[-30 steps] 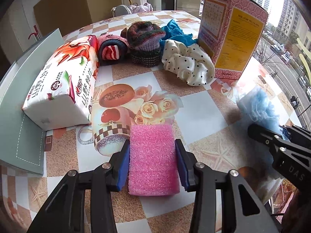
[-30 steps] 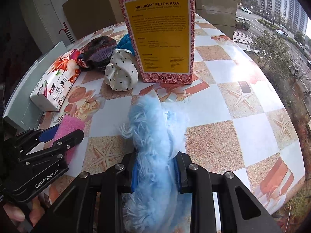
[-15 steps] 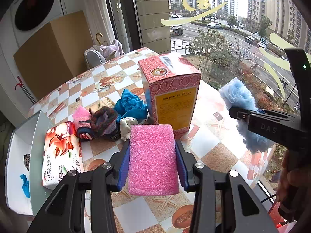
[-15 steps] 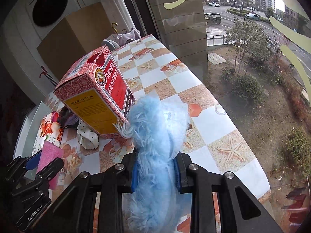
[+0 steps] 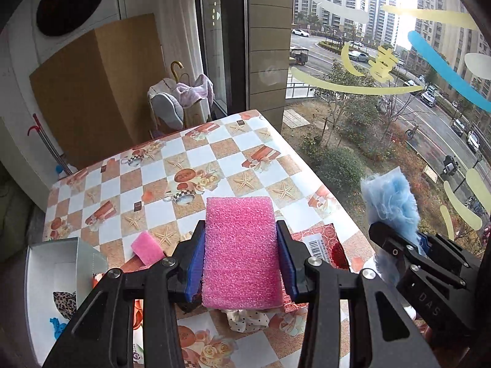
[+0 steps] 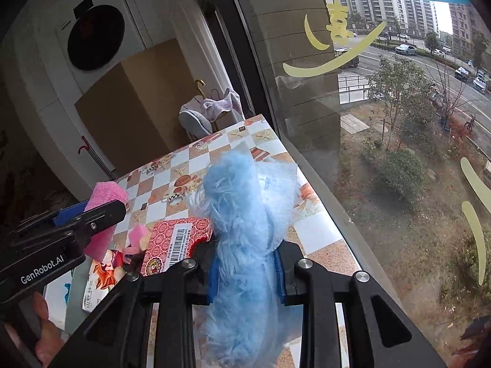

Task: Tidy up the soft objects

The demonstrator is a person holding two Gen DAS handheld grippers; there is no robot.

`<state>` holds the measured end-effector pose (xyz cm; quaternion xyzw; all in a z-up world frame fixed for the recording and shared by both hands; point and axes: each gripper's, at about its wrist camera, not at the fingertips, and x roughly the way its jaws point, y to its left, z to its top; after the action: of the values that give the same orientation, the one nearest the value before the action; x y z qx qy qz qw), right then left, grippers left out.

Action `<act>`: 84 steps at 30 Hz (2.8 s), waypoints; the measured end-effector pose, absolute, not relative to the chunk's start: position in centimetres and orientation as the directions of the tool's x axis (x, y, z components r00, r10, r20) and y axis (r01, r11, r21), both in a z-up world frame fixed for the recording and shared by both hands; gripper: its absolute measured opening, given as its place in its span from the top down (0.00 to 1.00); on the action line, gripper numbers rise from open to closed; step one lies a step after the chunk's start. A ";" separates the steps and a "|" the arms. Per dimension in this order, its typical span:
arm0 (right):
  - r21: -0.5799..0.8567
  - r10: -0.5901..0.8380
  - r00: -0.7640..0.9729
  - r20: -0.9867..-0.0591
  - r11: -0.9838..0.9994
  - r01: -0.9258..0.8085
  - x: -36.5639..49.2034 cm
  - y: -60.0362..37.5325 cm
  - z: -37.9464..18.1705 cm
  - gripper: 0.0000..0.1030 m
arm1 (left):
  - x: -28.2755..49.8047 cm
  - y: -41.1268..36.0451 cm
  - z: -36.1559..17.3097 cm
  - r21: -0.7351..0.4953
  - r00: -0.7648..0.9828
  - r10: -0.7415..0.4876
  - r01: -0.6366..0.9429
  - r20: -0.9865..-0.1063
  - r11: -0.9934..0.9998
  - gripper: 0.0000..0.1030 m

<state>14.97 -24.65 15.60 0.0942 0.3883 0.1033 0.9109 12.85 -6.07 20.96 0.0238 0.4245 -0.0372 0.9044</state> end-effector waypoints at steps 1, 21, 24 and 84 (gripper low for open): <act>0.254 0.273 0.674 -0.687 0.959 -0.129 15.3 -23.8 15.9 0.71 | 13.0 -4.7 20.8 0.014 0.636 -0.030 0.063 -0.771 0.998 0.55; 0.197 0.447 0.522 -0.726 0.863 -0.465 13.1 -6.3 14.8 0.71 | 8.0 10.7 16.6 0.020 0.555 0.124 -0.189 -0.822 0.982 0.55; 0.211 0.469 0.470 -0.748 0.839 -0.502 12.4 -3.9 13.9 0.71 | 6.9 13.0 16.0 -0.007 0.531 0.114 -0.220 -0.840 0.976 0.55; 0.161 0.534 0.272 -0.801 0.629 -0.761 4.4 14.5 10.2 0.71 | -5.9 28.7 11.3 -0.079 0.467 0.203 -0.515 -0.861 0.853 0.55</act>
<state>4.45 14.47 10.18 -0.1286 0.4415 0.4113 0.7870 -5.89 28.69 11.27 -0.1664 0.4698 0.2136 0.8403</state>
